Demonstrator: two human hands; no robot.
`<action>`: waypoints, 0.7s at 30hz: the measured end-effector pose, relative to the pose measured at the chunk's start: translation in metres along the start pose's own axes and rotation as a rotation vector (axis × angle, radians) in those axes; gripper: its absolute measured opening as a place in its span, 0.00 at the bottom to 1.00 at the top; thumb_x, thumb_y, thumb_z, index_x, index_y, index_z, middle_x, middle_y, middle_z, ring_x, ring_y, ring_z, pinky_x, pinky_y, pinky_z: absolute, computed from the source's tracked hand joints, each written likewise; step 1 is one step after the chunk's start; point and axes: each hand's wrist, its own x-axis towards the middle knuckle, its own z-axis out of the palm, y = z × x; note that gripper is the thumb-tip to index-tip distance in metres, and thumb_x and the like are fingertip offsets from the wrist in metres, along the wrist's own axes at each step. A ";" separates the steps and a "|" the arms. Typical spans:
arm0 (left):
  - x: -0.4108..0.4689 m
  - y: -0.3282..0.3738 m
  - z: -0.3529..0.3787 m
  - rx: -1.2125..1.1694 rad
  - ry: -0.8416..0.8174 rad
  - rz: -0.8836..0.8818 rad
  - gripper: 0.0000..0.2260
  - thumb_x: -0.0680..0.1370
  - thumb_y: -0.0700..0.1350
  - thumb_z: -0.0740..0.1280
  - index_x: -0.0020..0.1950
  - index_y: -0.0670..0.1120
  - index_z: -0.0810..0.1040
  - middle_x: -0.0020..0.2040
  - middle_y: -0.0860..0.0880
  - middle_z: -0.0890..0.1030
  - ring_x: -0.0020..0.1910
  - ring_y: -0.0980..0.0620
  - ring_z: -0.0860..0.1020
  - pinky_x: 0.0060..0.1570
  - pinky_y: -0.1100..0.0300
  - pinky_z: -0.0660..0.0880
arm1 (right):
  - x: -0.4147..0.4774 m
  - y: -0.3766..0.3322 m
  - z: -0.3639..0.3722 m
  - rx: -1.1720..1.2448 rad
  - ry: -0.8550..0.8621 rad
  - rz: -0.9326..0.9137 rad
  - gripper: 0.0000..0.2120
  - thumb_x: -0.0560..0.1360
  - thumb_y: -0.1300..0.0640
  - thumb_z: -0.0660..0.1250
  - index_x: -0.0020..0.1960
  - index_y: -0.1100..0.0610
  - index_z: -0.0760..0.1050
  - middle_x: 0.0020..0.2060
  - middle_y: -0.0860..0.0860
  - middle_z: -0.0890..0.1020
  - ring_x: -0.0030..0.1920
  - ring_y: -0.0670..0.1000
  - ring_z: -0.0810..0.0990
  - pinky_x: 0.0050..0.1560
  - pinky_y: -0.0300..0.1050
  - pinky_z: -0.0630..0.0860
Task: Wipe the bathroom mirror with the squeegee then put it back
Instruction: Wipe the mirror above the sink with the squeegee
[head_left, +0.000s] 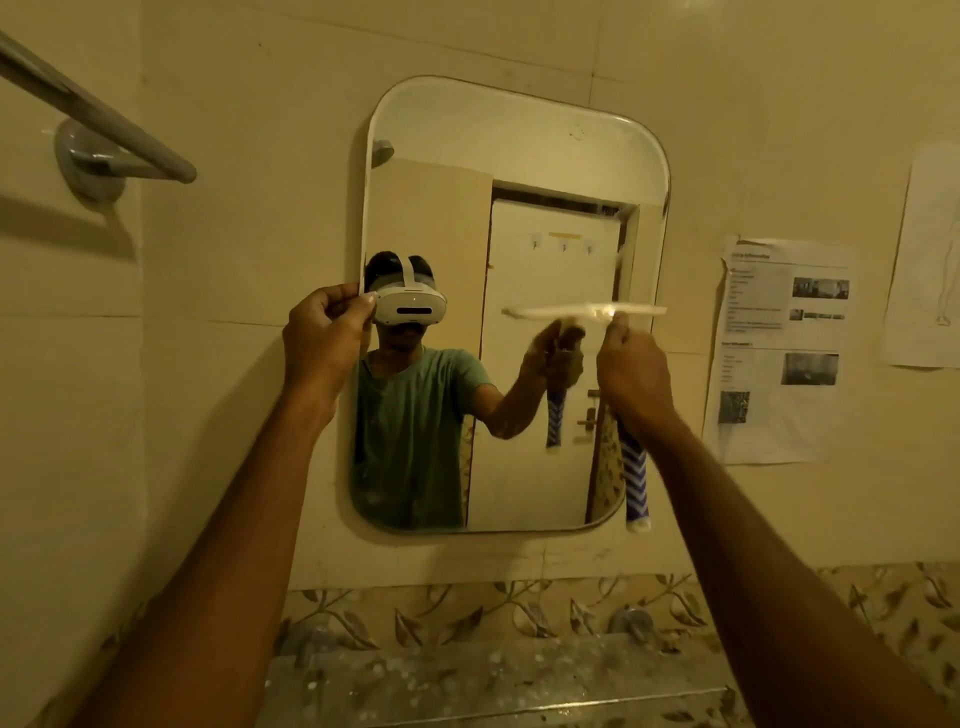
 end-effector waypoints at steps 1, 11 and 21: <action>-0.002 -0.001 0.001 0.044 0.007 0.010 0.11 0.77 0.48 0.69 0.59 0.48 0.79 0.49 0.53 0.81 0.45 0.61 0.78 0.39 0.71 0.73 | 0.010 -0.009 -0.003 -0.002 0.011 0.000 0.25 0.84 0.46 0.46 0.34 0.53 0.70 0.26 0.48 0.73 0.23 0.44 0.70 0.21 0.36 0.65; -0.025 -0.031 -0.003 0.208 -0.001 0.005 0.17 0.77 0.53 0.68 0.62 0.44 0.76 0.53 0.50 0.79 0.51 0.54 0.77 0.43 0.67 0.73 | -0.065 0.056 0.033 0.028 -0.021 0.056 0.21 0.83 0.45 0.46 0.38 0.47 0.69 0.28 0.47 0.75 0.28 0.46 0.74 0.27 0.40 0.67; -0.040 -0.041 -0.012 0.177 -0.007 -0.044 0.14 0.78 0.51 0.67 0.59 0.44 0.77 0.52 0.48 0.82 0.48 0.54 0.81 0.48 0.60 0.78 | -0.070 0.050 0.019 -0.017 -0.021 0.138 0.23 0.84 0.47 0.48 0.37 0.54 0.72 0.31 0.54 0.78 0.32 0.53 0.77 0.35 0.52 0.76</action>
